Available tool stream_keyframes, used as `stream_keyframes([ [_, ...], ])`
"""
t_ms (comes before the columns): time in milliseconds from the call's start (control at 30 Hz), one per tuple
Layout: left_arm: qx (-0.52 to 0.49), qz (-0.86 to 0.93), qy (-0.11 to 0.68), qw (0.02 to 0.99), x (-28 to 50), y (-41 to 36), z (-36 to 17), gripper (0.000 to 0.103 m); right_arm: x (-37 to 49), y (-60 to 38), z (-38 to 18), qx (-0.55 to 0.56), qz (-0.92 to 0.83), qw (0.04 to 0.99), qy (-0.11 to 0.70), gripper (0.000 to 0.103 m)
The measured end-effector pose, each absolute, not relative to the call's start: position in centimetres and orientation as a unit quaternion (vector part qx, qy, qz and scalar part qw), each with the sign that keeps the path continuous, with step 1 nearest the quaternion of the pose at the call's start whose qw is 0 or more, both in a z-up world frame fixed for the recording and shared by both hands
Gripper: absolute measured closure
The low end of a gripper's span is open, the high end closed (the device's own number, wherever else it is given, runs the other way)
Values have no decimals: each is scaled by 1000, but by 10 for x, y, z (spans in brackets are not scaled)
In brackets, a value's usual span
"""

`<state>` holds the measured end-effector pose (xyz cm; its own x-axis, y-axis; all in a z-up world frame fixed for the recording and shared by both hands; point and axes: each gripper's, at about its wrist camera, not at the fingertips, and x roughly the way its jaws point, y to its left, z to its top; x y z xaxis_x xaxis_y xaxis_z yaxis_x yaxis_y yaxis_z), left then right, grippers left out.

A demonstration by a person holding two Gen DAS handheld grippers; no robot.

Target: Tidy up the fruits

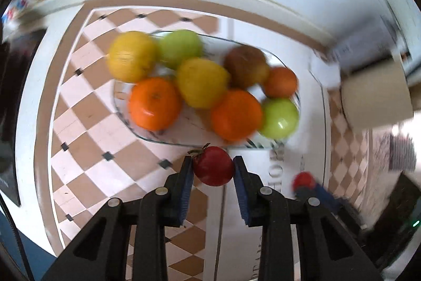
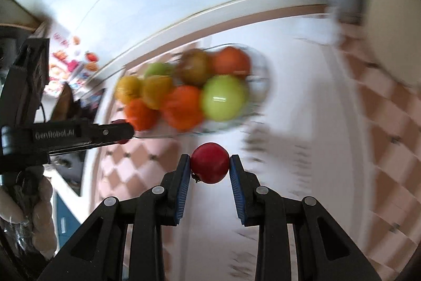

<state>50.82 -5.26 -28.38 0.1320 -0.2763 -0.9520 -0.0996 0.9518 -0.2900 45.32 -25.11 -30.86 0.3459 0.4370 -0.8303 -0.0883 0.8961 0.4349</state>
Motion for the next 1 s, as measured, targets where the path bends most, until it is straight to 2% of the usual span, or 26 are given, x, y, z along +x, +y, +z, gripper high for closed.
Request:
stream_keyframes([
  [100,-188,-52,668,718,523,-31,-292,75,473,-213,-321,161,200,793,552,70],
  [267,-196,-45,686,699,539,-24,-305,75,491,-171,-342,161,234,774,566,70],
  [533,-206,-40,698,685,551,-30,-315,74,513,-158,-368,201,235,747,589,68],
  [600,-210,-33,700,682,553,-29,-317,72,514,-160,-366,207,233,746,588,56],
  [733,-205,-31,699,684,554,-25,-315,70,511,-161,-362,204,230,744,594,40],
  [800,-198,-29,696,690,552,-22,-312,64,509,-164,-358,204,223,746,594,32],
  [933,-191,-22,681,707,543,-10,-302,39,498,-180,-345,203,203,754,591,31],
  [1000,-191,-19,672,716,537,-4,-296,28,493,-187,-336,188,182,764,589,20],
])
